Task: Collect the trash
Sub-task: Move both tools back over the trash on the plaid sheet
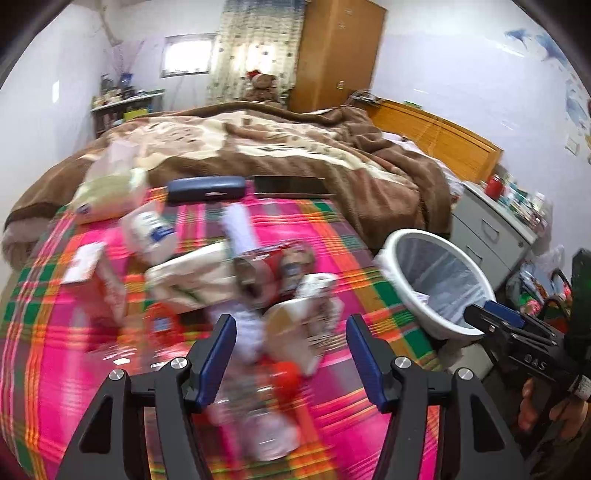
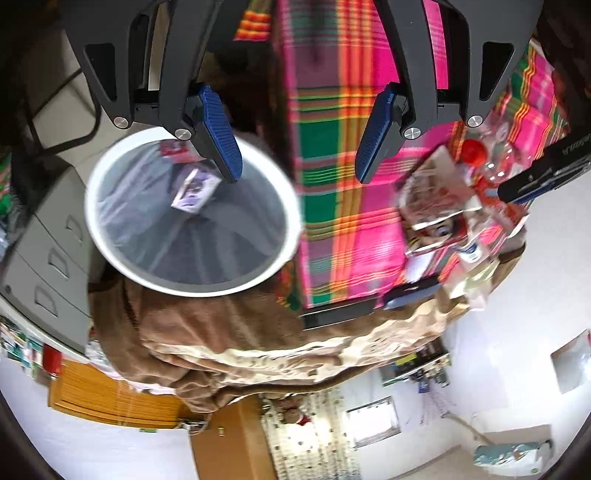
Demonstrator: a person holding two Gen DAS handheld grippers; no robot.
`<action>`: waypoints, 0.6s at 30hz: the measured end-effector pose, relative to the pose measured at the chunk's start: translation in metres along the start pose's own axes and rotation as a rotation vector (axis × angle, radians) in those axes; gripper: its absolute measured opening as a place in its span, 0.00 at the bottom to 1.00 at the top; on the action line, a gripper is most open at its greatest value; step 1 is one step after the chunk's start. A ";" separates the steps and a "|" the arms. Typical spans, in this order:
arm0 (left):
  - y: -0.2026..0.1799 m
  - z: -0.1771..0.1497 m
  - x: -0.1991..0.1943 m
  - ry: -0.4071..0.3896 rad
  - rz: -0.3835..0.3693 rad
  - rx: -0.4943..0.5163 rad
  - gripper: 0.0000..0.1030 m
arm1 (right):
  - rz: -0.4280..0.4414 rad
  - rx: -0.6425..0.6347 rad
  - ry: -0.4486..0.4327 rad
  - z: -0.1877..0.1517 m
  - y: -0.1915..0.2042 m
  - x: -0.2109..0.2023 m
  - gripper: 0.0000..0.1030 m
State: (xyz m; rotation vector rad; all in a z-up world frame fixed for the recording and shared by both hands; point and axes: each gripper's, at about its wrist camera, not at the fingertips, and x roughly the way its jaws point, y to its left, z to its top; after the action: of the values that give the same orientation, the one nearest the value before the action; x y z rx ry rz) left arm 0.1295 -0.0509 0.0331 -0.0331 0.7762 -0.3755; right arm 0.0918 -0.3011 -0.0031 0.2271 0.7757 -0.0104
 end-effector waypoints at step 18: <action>0.086 -0.011 -0.006 0.045 0.038 0.002 0.60 | 0.214 -0.134 0.063 -0.041 0.088 0.008 0.63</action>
State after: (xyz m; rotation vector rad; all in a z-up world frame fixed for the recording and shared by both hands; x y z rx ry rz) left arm 0.1448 0.0323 0.0152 -0.0075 0.8202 -0.3417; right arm 0.0778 -0.2061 -0.0196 0.1832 0.8078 0.2510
